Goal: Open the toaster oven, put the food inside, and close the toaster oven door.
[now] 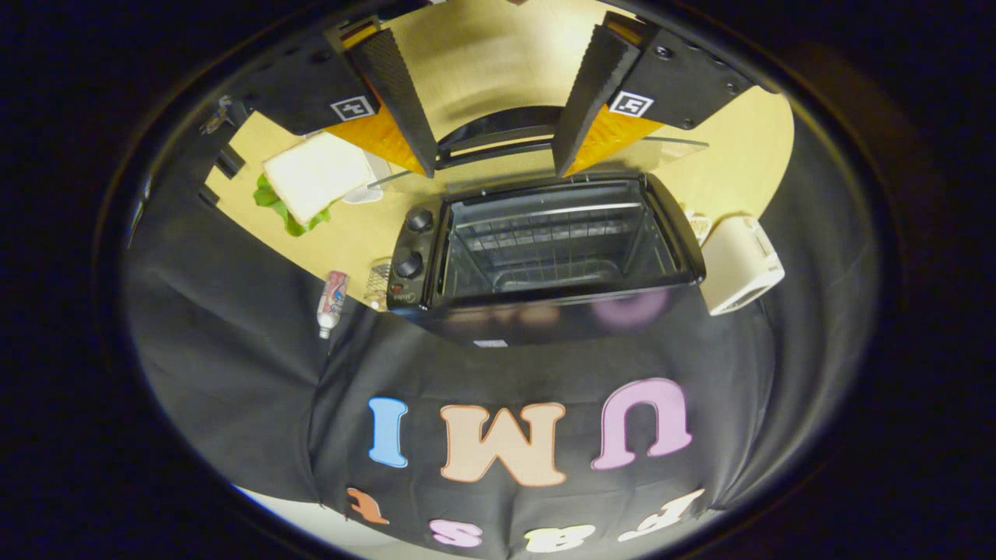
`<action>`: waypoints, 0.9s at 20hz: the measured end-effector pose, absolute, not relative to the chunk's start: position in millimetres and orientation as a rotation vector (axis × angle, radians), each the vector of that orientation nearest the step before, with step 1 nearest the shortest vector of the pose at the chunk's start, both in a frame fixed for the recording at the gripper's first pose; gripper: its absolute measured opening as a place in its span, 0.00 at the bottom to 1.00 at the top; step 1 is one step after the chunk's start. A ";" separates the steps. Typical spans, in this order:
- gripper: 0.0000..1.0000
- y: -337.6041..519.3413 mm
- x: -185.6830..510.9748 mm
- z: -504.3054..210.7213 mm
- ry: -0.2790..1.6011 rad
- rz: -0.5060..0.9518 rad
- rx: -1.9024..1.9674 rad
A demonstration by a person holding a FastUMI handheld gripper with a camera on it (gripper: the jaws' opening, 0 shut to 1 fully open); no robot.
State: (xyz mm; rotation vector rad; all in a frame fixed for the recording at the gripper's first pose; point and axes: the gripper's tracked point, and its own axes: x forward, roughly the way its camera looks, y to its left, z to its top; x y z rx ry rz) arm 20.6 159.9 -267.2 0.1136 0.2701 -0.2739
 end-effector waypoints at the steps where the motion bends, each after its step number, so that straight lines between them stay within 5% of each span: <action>1: 0.93 160.0 17.6 -275.8 0.301 -0.280 0.104; 11: 0.91 173.7 25.2 -358.6 0.517 -0.243 0.125; 18: 0.91 180.8 36.5 -362.1 0.469 -0.161 0.155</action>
